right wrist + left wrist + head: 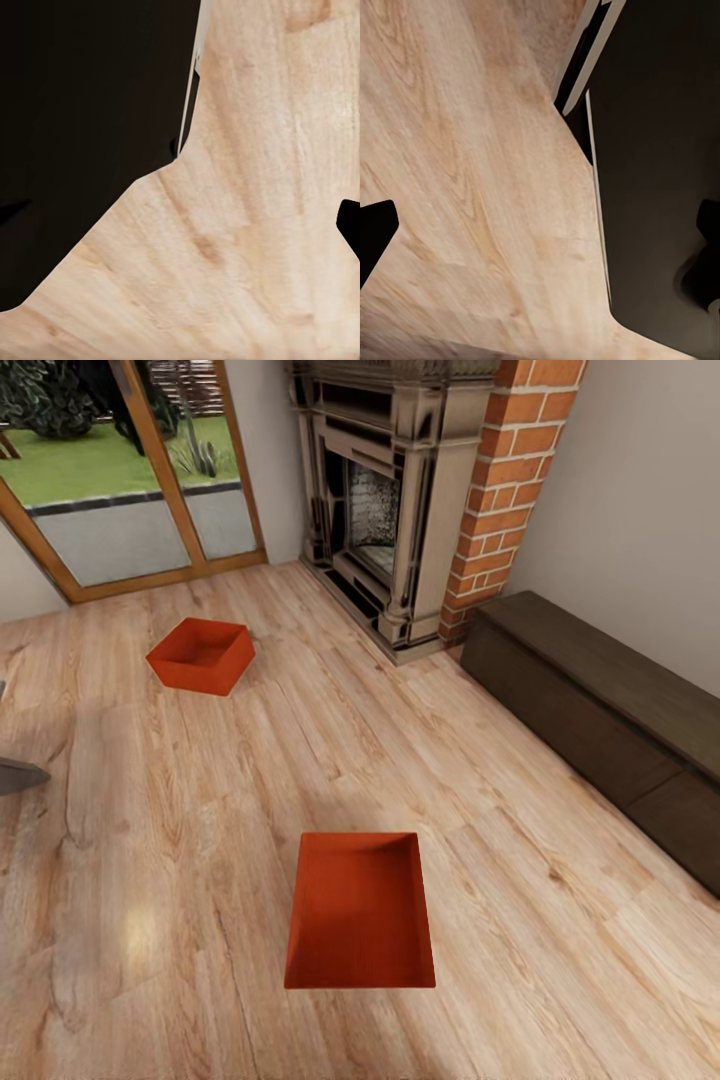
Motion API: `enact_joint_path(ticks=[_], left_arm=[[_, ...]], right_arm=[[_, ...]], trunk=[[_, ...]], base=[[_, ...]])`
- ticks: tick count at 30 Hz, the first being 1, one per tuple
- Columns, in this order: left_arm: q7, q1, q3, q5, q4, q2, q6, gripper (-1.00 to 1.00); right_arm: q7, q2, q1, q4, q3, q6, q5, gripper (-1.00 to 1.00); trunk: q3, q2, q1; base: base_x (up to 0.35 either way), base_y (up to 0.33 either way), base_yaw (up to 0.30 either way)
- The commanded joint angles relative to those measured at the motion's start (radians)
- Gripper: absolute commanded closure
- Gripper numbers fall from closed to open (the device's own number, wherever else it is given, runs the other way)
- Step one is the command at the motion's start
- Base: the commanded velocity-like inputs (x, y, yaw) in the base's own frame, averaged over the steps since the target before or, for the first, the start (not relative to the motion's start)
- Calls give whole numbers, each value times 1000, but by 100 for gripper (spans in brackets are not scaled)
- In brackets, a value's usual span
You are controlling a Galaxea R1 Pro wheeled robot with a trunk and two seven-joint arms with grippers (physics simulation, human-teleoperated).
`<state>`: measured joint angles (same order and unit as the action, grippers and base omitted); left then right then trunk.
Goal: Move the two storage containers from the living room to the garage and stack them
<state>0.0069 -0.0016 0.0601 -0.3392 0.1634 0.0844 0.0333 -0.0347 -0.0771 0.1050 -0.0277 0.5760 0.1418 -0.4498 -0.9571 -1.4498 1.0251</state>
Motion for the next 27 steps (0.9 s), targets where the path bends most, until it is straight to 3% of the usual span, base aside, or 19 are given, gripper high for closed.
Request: enact_joint_path(ticks=[1,27], left_arm=[[1,0,6,1,1,0,4,-100],[1,0,6,0,1,0,4,-100]], right_arm=[[-4,0,1,-3,8,5,-10,-100],[-3,2,1,-3,12,10,-4,-100]], trunk=[[-2,0,0],[-13,0,0]], base=[[0,0,0],[0,0,0]])
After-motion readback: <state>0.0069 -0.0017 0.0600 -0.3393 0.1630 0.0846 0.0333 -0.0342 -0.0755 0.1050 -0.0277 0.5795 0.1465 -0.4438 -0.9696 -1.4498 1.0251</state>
